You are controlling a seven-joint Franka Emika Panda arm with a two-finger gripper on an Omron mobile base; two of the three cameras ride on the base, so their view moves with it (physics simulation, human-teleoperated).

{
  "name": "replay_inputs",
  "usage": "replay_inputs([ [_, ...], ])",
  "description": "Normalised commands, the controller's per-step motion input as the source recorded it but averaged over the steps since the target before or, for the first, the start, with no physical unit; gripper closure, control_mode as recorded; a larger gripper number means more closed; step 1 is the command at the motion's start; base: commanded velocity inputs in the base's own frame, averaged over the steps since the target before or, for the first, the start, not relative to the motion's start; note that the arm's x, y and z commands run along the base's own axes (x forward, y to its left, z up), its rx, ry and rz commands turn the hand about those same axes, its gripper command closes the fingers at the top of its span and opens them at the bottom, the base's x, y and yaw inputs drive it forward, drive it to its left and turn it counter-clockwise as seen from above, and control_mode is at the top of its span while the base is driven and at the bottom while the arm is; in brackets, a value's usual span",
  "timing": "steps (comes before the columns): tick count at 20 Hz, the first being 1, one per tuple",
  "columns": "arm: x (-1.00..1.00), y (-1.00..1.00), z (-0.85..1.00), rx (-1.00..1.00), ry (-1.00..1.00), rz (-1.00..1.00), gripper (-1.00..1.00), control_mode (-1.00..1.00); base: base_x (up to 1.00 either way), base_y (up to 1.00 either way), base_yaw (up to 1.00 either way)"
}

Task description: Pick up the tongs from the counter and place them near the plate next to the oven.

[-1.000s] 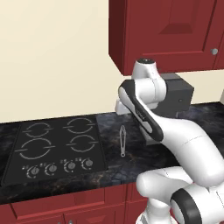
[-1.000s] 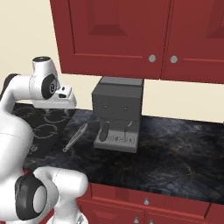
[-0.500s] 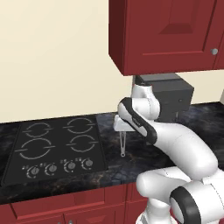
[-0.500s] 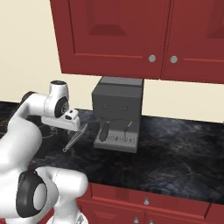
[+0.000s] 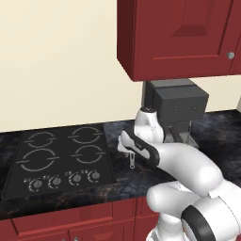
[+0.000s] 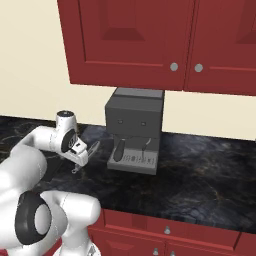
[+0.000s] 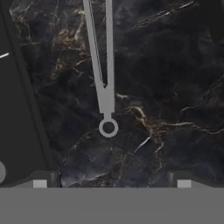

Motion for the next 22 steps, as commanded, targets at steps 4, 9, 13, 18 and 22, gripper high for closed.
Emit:
replay_inputs([
  [4,0.77,0.04,-0.09,0.00,0.18,-0.24,-1.00,-1.00,0.00,0.00,0.00],
  [9,0.44,-0.01,-0.03,0.00,0.05,0.00,-1.00,-1.00,0.00,0.00,0.00],
  [13,0.05,0.00,0.00,-0.18,0.08,0.02,-1.00,-1.00,0.00,0.00,0.00],
  [18,0.00,0.00,-0.07,-0.17,0.11,0.04,-1.00,-1.00,0.00,0.00,0.00],
  [22,0.02,-0.01,-0.30,0.00,-0.01,0.00,-1.00,-1.00,0.00,0.00,0.00],
])
